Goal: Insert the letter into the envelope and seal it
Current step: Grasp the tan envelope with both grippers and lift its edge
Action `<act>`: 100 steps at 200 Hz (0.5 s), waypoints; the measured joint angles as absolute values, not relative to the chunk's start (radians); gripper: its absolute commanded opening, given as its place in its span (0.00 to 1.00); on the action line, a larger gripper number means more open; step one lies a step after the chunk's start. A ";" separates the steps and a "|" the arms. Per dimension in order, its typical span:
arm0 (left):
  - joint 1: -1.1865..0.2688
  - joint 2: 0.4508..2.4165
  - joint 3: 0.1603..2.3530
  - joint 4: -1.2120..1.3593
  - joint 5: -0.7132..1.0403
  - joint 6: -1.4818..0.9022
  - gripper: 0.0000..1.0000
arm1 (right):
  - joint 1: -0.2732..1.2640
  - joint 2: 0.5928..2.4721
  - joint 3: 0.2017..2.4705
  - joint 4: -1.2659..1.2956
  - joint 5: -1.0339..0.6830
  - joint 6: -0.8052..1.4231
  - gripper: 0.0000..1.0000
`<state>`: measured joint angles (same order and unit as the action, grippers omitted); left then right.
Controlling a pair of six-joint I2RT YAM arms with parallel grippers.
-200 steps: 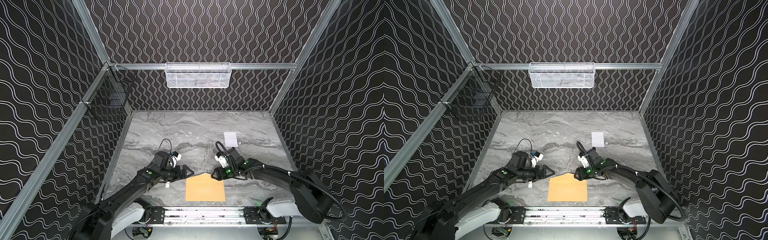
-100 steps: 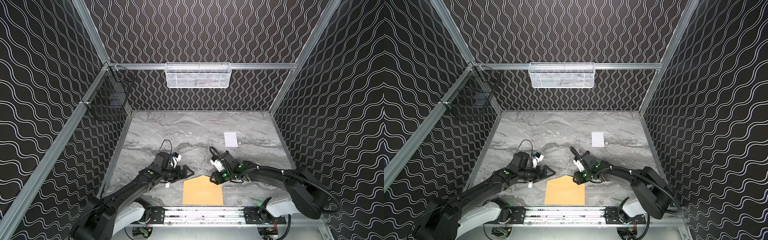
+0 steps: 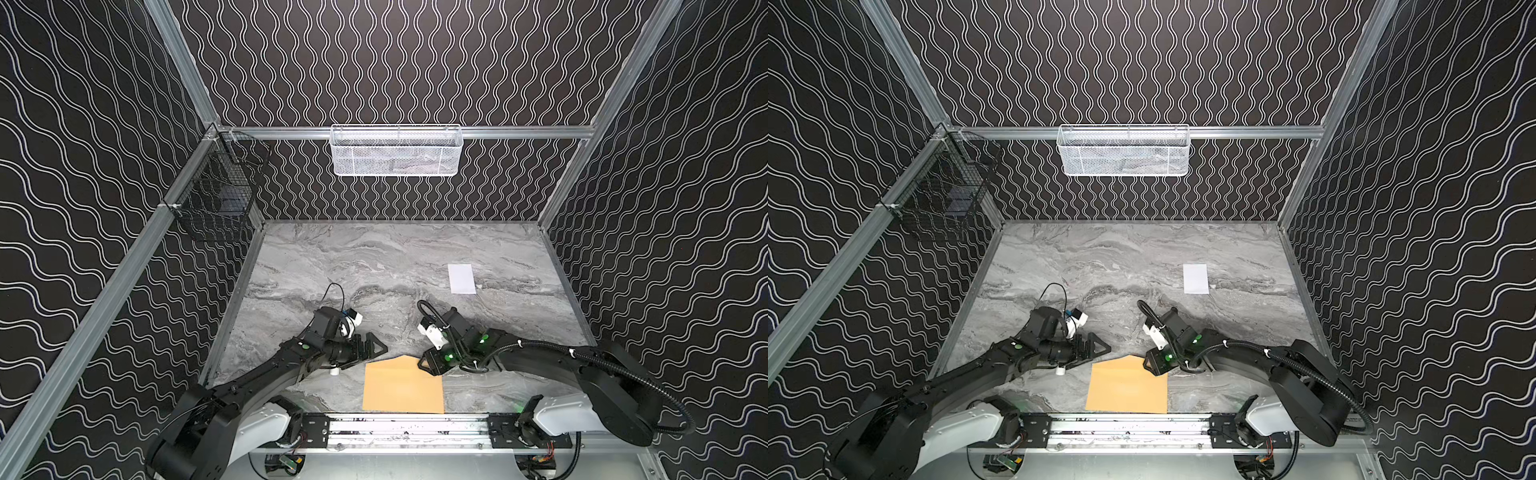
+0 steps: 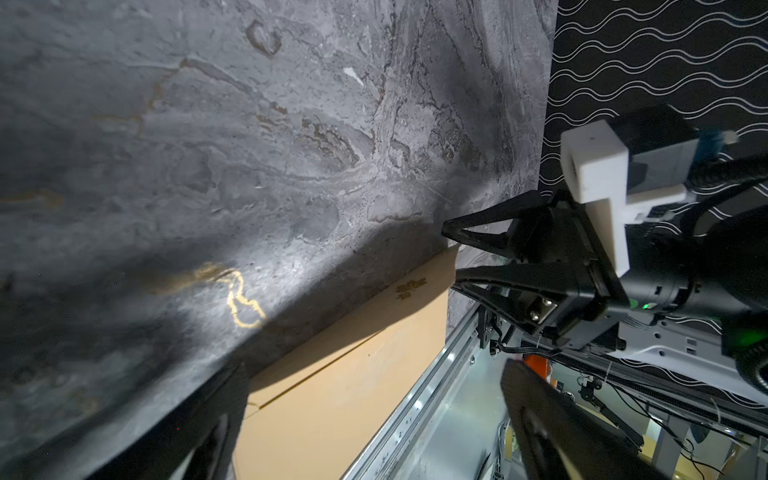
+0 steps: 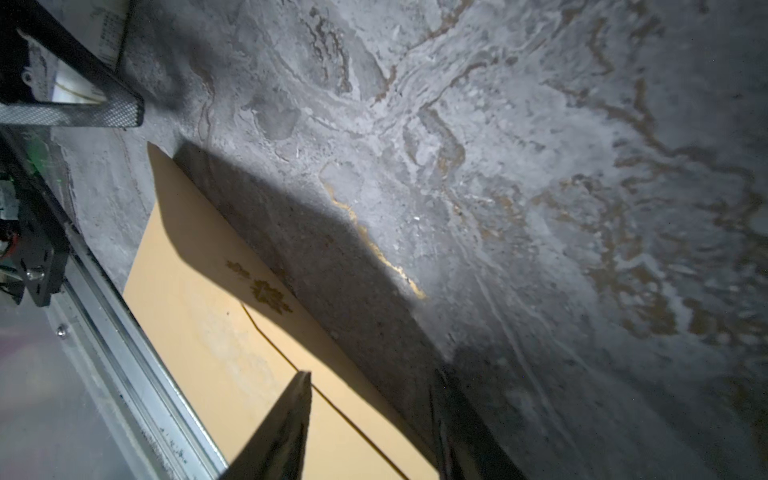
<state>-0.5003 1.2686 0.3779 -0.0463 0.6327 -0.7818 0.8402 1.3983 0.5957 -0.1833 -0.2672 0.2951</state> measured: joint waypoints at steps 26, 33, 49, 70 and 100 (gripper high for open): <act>-0.500 1.284 0.373 -0.027 0.633 -0.786 0.99 | 0.849 1.424 0.599 -0.182 -0.267 0.295 0.36; -0.500 1.286 0.373 -0.022 0.633 -0.787 0.99 | 0.849 1.428 0.601 -0.182 -0.267 0.295 0.33; -0.501 1.286 0.373 -0.014 0.633 -0.789 0.99 | 0.849 1.429 0.603 -0.178 -0.267 0.295 0.27; -0.501 1.284 0.373 -0.012 0.633 -0.789 0.99 | 0.849 1.427 0.603 -0.175 -0.267 0.296 0.19; -0.502 1.270 0.373 -0.005 0.632 -0.805 0.99 | 0.849 1.402 0.597 -0.167 -0.267 0.300 0.12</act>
